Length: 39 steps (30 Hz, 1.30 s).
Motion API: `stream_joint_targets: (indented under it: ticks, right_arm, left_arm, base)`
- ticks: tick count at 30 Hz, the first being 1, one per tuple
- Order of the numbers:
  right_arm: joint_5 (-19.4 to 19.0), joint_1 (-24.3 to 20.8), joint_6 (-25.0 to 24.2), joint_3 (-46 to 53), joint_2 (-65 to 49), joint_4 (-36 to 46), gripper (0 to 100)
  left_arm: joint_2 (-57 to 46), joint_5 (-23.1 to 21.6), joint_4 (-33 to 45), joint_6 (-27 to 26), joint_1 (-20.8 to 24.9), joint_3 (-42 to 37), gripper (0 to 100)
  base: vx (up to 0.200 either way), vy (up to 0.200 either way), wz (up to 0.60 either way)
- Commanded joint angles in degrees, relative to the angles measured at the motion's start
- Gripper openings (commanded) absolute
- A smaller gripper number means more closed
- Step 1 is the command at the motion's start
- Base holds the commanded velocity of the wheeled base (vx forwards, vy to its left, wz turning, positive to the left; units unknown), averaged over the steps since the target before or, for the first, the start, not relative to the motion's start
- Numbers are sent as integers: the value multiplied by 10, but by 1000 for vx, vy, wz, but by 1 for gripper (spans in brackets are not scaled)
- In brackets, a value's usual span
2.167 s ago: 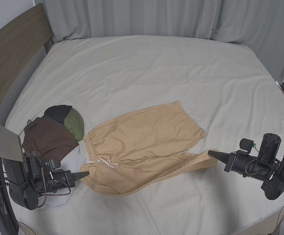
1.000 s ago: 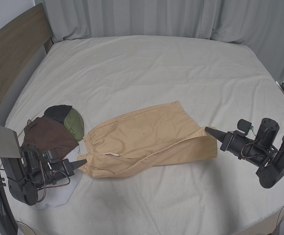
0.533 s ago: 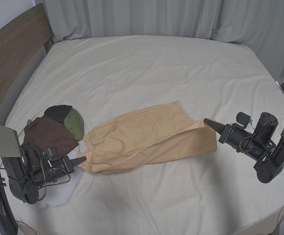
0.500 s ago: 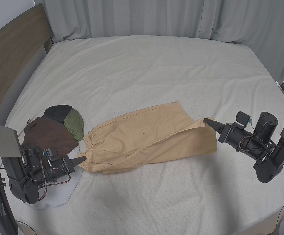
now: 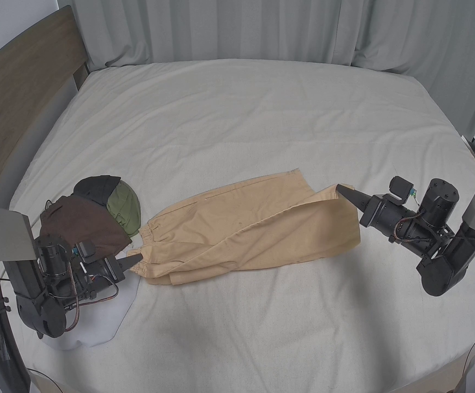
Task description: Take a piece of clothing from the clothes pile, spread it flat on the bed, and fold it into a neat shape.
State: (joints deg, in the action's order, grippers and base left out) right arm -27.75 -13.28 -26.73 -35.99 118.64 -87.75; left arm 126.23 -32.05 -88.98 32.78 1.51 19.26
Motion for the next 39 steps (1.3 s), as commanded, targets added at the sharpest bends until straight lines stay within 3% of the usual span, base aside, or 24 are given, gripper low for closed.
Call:
stream_joint_targets:
  ticks: [1, 39]
  right_arm:
    - [0, 0, 0, -18, 12, -1, 0]
    - [-13, 25, 0, -168, 123, 0, 0]
  left_arm:
    - [2, 1, -1, 1, 0, 4, 0]
    - [6, 46, -1, 42, 18, 40, 0]
  base:
    - [0, 0, 0]
    - [0, 0, 0]
